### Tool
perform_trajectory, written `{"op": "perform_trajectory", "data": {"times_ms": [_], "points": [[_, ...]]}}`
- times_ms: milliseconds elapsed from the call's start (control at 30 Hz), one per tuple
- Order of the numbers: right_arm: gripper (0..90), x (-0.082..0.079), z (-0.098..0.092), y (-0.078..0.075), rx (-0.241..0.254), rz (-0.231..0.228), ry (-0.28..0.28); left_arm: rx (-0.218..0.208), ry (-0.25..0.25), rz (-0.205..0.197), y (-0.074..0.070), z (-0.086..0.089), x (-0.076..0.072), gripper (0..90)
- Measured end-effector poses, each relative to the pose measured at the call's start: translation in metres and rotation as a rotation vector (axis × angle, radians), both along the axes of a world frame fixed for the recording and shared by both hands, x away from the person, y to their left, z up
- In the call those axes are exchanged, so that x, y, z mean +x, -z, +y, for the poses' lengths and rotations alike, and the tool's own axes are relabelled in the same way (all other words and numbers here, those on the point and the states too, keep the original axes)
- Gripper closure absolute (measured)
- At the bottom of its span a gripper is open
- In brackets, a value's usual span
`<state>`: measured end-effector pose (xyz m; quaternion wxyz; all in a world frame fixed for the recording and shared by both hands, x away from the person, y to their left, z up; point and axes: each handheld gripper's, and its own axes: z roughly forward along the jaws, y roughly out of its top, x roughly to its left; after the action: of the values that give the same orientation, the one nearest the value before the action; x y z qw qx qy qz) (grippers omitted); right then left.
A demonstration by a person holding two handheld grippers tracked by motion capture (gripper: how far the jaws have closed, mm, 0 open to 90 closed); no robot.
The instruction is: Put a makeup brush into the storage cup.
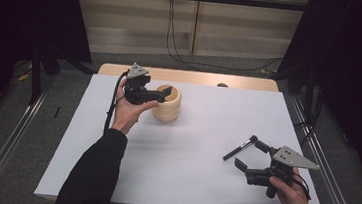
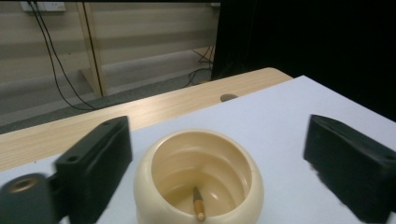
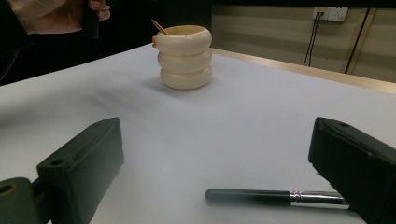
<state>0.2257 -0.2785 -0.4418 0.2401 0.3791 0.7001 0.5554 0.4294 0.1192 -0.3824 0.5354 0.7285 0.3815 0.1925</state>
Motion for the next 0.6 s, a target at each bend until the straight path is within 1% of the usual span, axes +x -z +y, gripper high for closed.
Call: {"op": "perform_trajectory", "data": {"times_ms": [33,67,133,200,233,300,400,433,500,567,600], "points": [[2.8,0.000,0.000,0.000,-0.001,0.000,-0.001,-0.003,-0.006,-0.003,0.000,0.000,-0.001,1.7],[2.8,0.000,0.000,0.000,-0.002,0.000,0.000,0.004,-0.011,-0.012,0.000,0.000,-0.002,1.6],[2.6,0.000,0.000,0.000,0.001,0.001,0.000,0.011,-0.018,-0.012,0.000,0.001,-0.004,1.6],[2.6,0.000,-0.001,0.000,0.000,-0.004,0.002,0.000,-0.028,-0.017,0.001,0.003,-0.005,1.6],[2.5,0.000,-0.001,0.000,0.000,-0.005,0.002,-0.003,-0.038,-0.013,0.001,0.004,-0.006,1.6],[2.0,0.000,-0.001,0.000,0.000,-0.004,0.004,0.004,-0.048,-0.009,0.001,0.006,-0.007,1.6],[1.5,0.000,-0.002,0.000,-0.002,-0.008,0.005,-0.002,-0.038,-0.023,0.001,0.008,-0.011,1.6],[1.0,0.001,-0.001,0.000,0.001,-0.007,0.010,0.002,-0.034,-0.029,0.000,0.009,-0.012,1.6],[0.5,0.001,-0.001,-0.001,0.000,-0.009,0.016,0.002,-0.040,-0.038,-0.001,0.009,-0.016,1.6],[0.0,0.001,-0.001,-0.001,0.000,-0.013,0.020,-0.002,-0.038,-0.038,-0.002,0.010,-0.018,1.6],[0.0,0.000,-0.001,-0.001,0.001,-0.012,0.020,-0.017,-0.033,-0.045,-0.003,0.011,-0.019,1.6]]}}
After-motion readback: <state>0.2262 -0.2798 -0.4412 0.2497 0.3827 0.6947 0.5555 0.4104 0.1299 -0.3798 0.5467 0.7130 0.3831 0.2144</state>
